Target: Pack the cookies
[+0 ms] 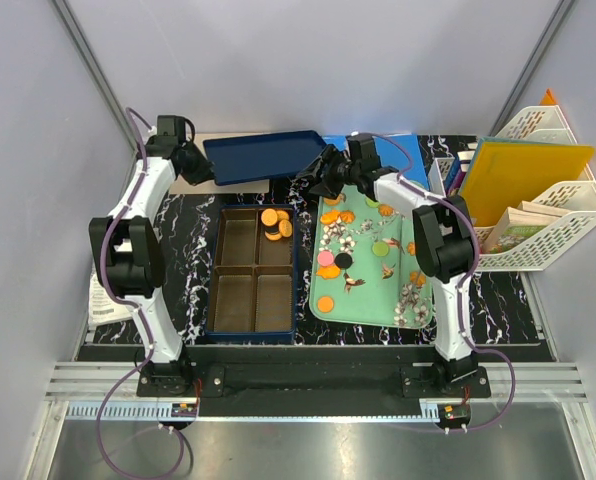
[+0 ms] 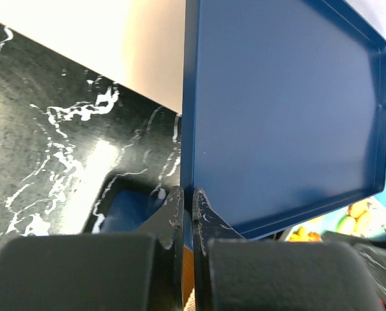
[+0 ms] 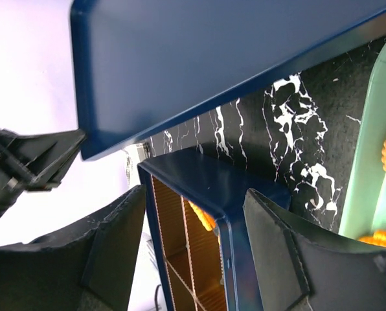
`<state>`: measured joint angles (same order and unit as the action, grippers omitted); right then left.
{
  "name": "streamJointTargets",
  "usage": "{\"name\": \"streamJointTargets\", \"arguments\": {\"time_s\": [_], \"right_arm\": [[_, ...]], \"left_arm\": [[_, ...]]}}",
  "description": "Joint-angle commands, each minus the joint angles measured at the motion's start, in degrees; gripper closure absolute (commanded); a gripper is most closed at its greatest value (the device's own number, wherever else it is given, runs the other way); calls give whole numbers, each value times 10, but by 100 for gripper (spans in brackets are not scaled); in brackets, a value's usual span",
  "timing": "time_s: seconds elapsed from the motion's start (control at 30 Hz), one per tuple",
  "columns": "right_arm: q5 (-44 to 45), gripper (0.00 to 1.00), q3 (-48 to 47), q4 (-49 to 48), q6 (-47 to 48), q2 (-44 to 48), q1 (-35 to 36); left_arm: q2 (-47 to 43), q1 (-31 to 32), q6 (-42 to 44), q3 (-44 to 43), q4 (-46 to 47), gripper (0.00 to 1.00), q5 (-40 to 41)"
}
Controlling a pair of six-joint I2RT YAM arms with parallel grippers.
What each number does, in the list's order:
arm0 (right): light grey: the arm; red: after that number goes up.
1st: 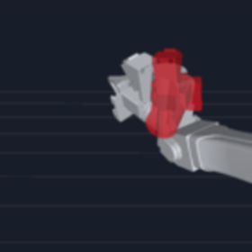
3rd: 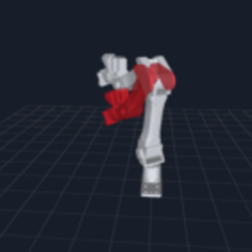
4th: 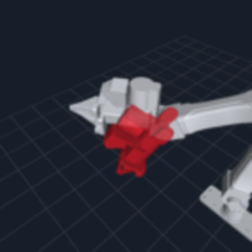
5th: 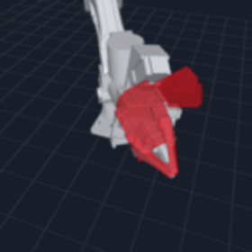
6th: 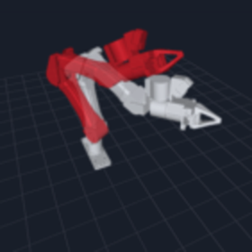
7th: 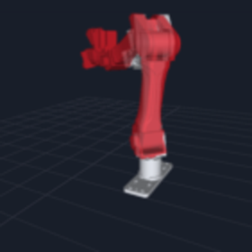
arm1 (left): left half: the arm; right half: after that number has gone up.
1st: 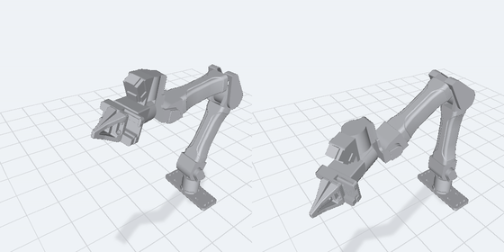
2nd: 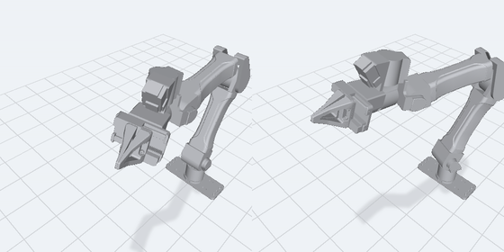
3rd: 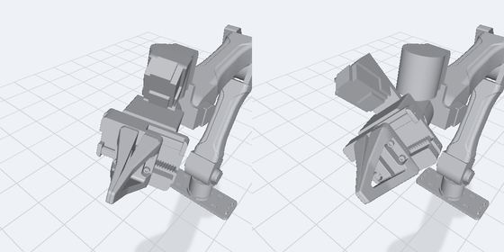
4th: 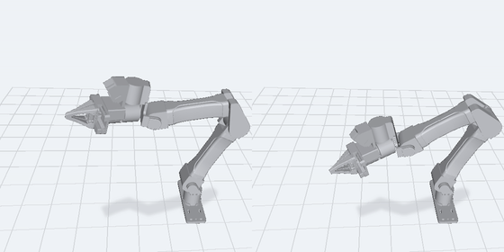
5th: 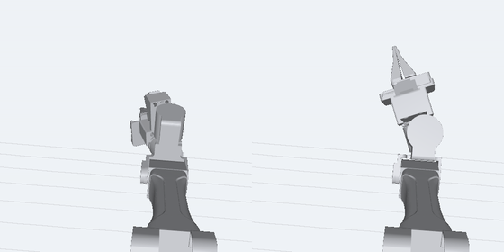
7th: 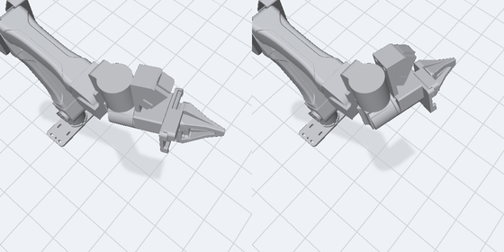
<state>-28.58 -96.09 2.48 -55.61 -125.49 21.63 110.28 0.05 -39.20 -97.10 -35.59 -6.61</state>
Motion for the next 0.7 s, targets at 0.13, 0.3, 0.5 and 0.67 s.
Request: {"name": "streamJointTargets", "arguments": {"time_s": [0.13, 0.3, 0.5, 0.67], "right_arm": [[-12, 24, -48, -92, -70, -50, 6], [-6, 24, -82, -110, -93, -87, 8], [-2, 23, -72, -200, -150, -108, 9], [-2, 23, -101, -216, -175, -133, 10]], "left_arm": [[-54, 21, -24, 13, 81, 100, -38], [-66, 26, -25, 41, 94, 100, -40], [-77, 30, -24, 67, 100, 100, -40], [-87, 35, -25, 82, 105, 100, -42]]}}
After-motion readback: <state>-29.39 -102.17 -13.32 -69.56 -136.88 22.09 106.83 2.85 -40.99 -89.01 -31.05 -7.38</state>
